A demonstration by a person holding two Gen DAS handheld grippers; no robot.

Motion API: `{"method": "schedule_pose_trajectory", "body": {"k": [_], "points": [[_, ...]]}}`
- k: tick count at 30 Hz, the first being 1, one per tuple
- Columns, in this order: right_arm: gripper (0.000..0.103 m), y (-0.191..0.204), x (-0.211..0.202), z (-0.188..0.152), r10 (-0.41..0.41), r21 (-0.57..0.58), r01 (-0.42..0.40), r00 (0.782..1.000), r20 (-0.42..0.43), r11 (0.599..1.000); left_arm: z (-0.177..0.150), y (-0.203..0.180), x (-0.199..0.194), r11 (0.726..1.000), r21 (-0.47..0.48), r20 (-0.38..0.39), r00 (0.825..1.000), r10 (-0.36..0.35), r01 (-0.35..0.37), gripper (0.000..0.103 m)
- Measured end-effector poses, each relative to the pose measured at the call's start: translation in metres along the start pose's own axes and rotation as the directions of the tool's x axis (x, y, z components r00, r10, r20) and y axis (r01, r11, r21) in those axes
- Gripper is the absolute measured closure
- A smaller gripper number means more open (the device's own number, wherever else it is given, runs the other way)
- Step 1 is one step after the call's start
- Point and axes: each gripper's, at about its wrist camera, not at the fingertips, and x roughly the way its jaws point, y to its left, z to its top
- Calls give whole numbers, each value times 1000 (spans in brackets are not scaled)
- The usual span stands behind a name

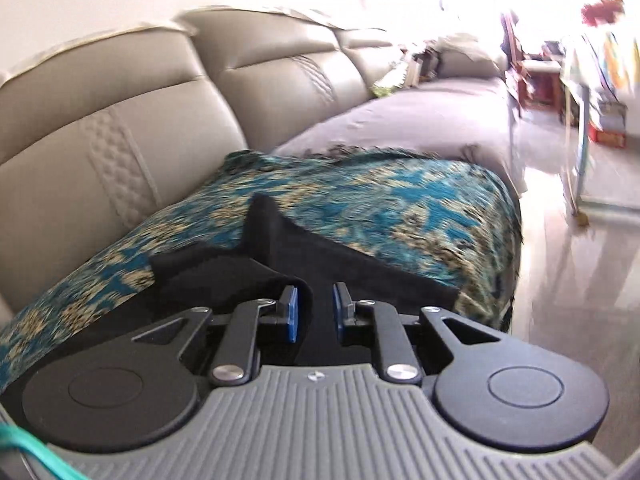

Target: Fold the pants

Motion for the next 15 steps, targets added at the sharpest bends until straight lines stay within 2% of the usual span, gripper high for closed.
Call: {"method": "schedule_pose_trajectory", "body": {"k": [8, 11, 15], "points": [[82, -37, 12, 12, -94, 95, 93, 996, 8, 991, 3, -2, 3, 1000, 18, -1, 1000, 16, -16, 84], [82, -59, 18, 13, -97, 177, 99, 995, -21, 979, 3, -4, 5, 999, 29, 3, 1000, 25, -25, 84], [81, -75, 21, 9, -92, 224, 98, 995, -37, 970, 5, -5, 7, 999, 32, 0, 1000, 31, -31, 84]]}}
